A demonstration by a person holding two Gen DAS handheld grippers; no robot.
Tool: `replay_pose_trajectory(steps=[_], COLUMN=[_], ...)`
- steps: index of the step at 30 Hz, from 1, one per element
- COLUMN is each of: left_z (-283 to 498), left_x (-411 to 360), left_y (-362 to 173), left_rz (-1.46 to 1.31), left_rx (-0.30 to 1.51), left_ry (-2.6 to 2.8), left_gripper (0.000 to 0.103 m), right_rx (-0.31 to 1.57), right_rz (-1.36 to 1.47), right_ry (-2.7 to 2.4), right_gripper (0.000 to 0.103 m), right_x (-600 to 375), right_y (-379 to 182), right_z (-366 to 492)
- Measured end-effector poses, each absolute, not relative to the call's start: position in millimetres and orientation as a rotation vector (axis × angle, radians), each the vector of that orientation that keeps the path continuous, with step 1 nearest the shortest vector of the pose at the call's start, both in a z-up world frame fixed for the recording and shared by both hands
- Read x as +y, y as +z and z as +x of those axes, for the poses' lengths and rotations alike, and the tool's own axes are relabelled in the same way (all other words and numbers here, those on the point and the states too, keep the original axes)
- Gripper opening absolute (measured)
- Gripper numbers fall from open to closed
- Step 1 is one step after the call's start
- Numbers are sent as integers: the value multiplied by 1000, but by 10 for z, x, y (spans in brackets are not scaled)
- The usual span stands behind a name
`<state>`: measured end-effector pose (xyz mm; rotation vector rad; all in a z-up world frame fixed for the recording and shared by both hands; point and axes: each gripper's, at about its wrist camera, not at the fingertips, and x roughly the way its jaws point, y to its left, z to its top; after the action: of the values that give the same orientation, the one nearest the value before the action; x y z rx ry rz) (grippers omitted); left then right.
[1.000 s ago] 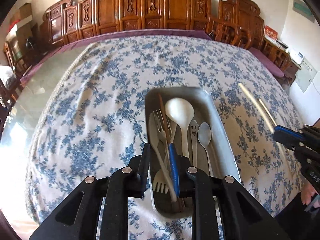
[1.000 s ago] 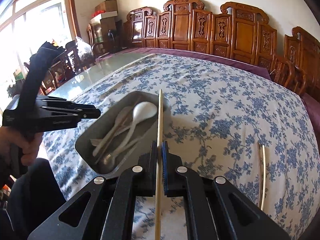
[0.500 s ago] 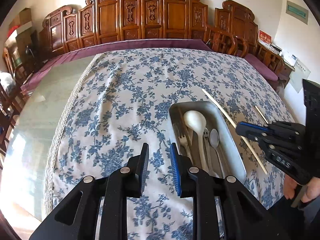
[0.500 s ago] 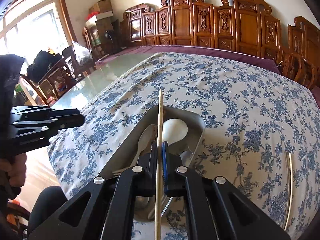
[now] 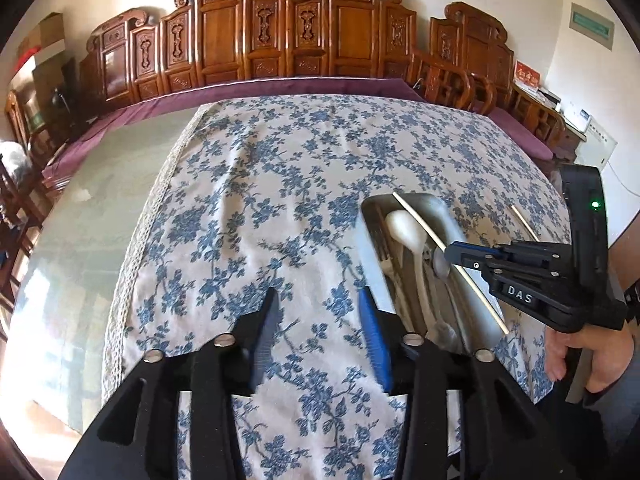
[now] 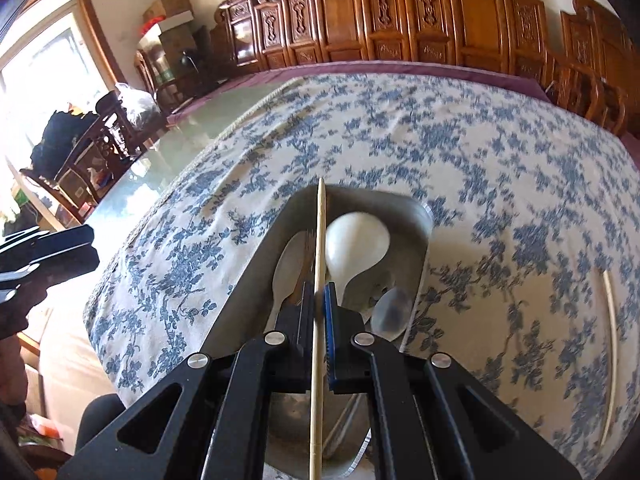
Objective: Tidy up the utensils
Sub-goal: 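Lower the bamboo chopstick into the tray and open the right tool, then grasp another bamboo chopstick with the right tool while the left tool approaches the remaining chopsticks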
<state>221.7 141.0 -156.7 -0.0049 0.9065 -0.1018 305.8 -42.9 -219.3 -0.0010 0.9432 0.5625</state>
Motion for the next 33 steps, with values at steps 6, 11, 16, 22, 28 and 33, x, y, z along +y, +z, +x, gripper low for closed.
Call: replay_pose_trajectory(steps=[6, 11, 16, 22, 28, 33], left_z=[2153, 2105, 2069, 2061, 2038, 2032], left_x=[1538, 1549, 1539, 1509, 1421, 1252], left_y=[-1603, -1586, -1564, -1557, -1497, -1465], left_rz=[-21, -17, -21, -15, -16, 4], left_rx=[920, 919, 919, 919, 908, 901], left_ry=[-66, -52, -55, -65, -69, -71], left_gripper=[49, 49, 50, 50, 53, 64], right_rx=[972, 997, 1005, 981, 930, 874], right_rz=[36, 31, 21, -4, -10, -9], right_ry=[539, 555, 561, 587, 602, 573], right_gripper=[6, 6, 6, 7, 7, 7], right_x=[-317, -271, -268, -229, -416, -882], right_y=[-2298, -2379, -2411, -2381, -2201, -1996], right_z=[3138, 3118, 3086, 3029, 2967, 2919])
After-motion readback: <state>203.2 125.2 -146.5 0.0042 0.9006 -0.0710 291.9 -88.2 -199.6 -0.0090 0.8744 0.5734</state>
